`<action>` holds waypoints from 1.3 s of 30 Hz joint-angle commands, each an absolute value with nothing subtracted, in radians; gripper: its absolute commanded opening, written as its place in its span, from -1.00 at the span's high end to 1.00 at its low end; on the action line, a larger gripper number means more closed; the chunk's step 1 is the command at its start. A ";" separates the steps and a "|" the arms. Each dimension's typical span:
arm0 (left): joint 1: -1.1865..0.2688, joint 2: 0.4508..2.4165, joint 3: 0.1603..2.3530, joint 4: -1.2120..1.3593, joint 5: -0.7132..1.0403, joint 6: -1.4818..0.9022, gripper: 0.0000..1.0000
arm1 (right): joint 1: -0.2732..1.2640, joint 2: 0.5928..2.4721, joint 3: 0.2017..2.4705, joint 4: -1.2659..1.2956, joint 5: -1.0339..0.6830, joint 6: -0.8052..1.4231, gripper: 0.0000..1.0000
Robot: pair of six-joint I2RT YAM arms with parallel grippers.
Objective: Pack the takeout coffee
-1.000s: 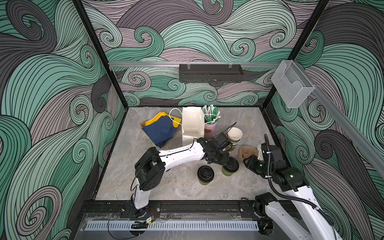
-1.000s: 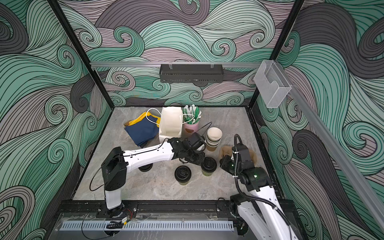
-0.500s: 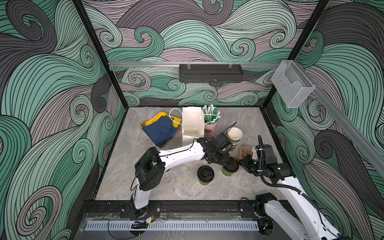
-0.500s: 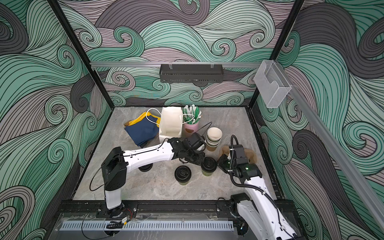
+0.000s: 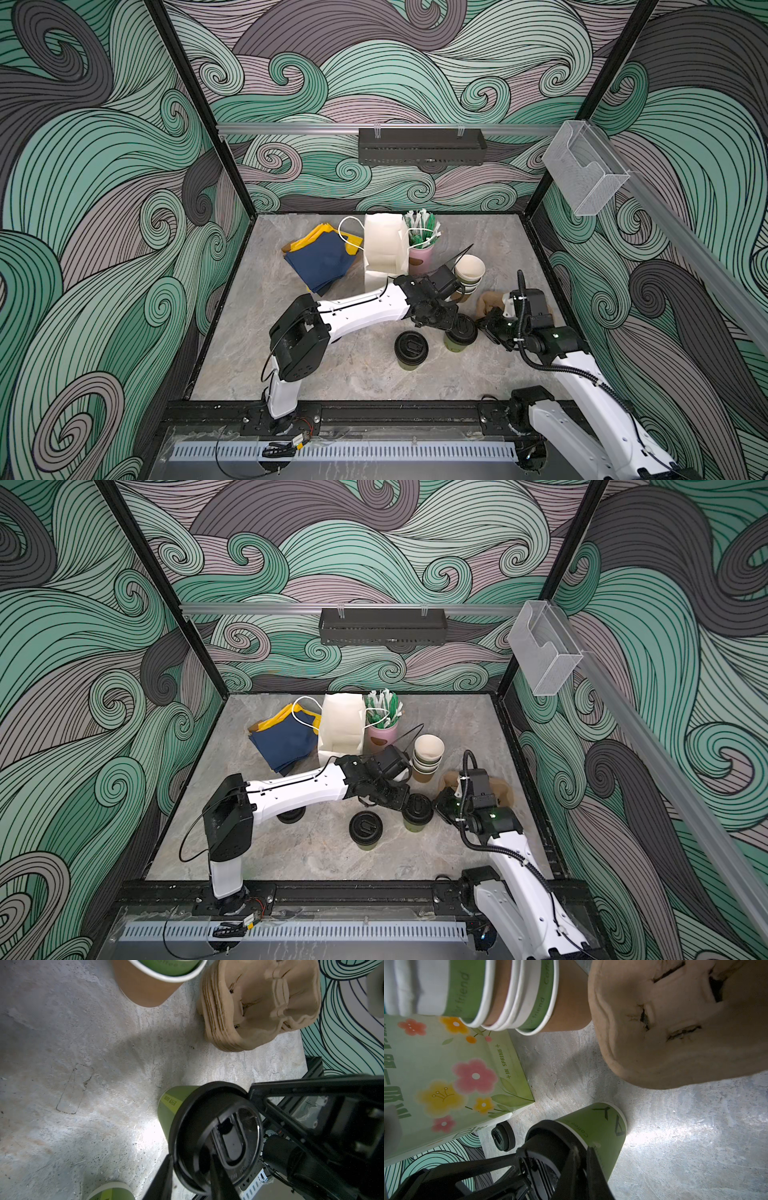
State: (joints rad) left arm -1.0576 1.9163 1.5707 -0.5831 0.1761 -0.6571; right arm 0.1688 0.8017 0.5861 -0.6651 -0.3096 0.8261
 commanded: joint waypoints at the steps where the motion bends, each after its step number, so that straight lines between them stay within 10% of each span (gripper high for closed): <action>1: -1.059 1.940 1.574 -0.621 0.173 -0.644 0.41 | 0.168 0.817 0.546 -0.788 -0.299 0.830 0.75; 23: -1.063 1.941 1.595 -0.611 0.162 -0.650 0.40 | 0.168 0.692 0.757 -0.870 -0.266 0.703 0.34; 39: -1.063 1.867 1.681 -0.616 0.124 -0.595 -0.06 | 0.169 0.665 0.927 -1.000 -0.212 0.594 0.14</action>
State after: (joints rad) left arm -1.0580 1.9133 1.6314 -0.5915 0.1387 -0.6300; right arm 0.1654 0.6765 0.8936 -0.9527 -0.2432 0.6178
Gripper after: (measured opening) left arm 0.523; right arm 0.429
